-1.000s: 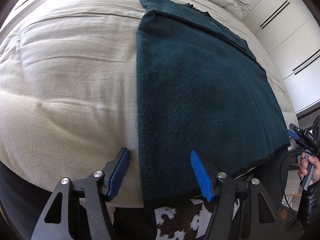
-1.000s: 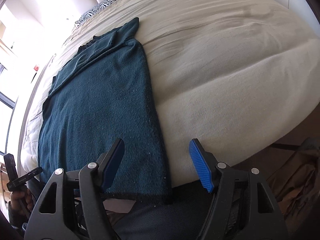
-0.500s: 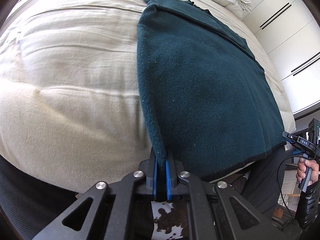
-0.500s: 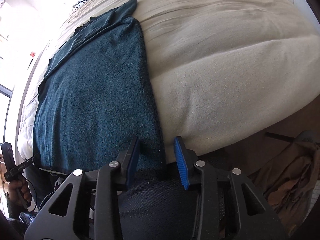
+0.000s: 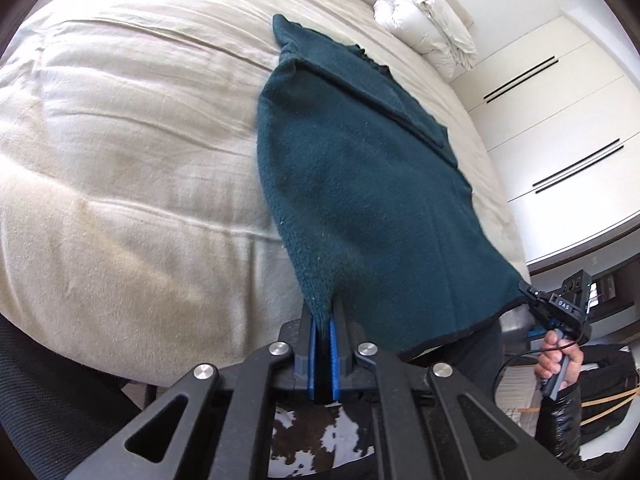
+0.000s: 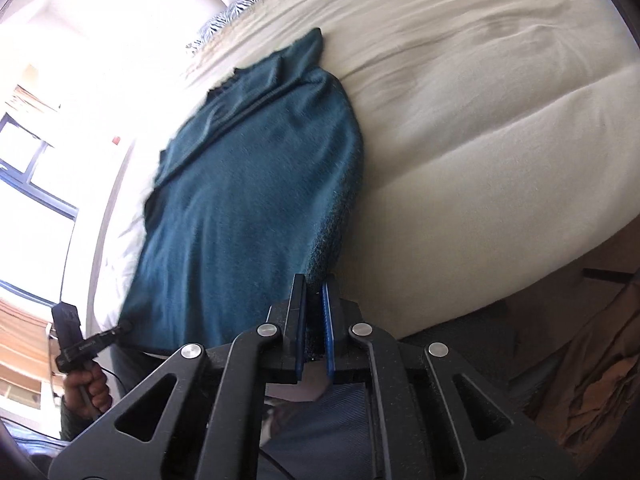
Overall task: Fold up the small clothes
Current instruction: 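Lift the hem with both grippers and fold it toward the collar, then release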
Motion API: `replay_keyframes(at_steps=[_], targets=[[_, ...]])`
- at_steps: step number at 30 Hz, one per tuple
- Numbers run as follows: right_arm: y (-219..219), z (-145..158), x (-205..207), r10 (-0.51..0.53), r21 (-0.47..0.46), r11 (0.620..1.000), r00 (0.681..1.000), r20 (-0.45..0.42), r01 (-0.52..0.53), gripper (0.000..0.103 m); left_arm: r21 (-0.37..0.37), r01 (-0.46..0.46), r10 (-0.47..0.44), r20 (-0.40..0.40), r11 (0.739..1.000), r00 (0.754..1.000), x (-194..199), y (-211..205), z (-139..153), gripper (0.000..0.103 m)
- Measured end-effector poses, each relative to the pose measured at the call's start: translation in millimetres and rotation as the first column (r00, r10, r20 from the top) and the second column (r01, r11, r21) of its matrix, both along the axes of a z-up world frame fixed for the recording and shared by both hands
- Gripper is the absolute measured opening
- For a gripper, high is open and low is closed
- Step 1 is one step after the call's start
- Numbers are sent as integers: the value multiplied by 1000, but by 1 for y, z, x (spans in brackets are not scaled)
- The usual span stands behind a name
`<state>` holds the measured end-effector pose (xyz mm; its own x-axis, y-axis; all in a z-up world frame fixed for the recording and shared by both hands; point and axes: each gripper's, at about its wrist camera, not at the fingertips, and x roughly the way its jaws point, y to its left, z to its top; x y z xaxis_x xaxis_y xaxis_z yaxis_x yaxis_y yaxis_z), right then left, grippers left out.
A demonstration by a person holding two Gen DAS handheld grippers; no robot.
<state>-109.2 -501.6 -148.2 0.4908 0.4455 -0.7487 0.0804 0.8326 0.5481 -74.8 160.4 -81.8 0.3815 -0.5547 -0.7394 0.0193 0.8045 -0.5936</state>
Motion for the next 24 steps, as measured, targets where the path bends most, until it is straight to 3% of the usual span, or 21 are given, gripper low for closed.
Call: replay_keyframes(at_steps=[6,11,15,24], targets=[[-1,23,25,-55,172,984,995,83,40,6,-172,-69,75,25,983,997,22,21,20,6],[5,33,60,-74,224,974,991,114,47,6,-269,-104,121,47,958,992,50,27,35,6],[5,37,93,-95,249,966,988,118,63,6,-350,-153,169,14,924,986,77,34,33,6],[-11,35,185,-186,322,936,977,108,143,6,-437,-254,265,-36,863,963,162,48,27,6]])
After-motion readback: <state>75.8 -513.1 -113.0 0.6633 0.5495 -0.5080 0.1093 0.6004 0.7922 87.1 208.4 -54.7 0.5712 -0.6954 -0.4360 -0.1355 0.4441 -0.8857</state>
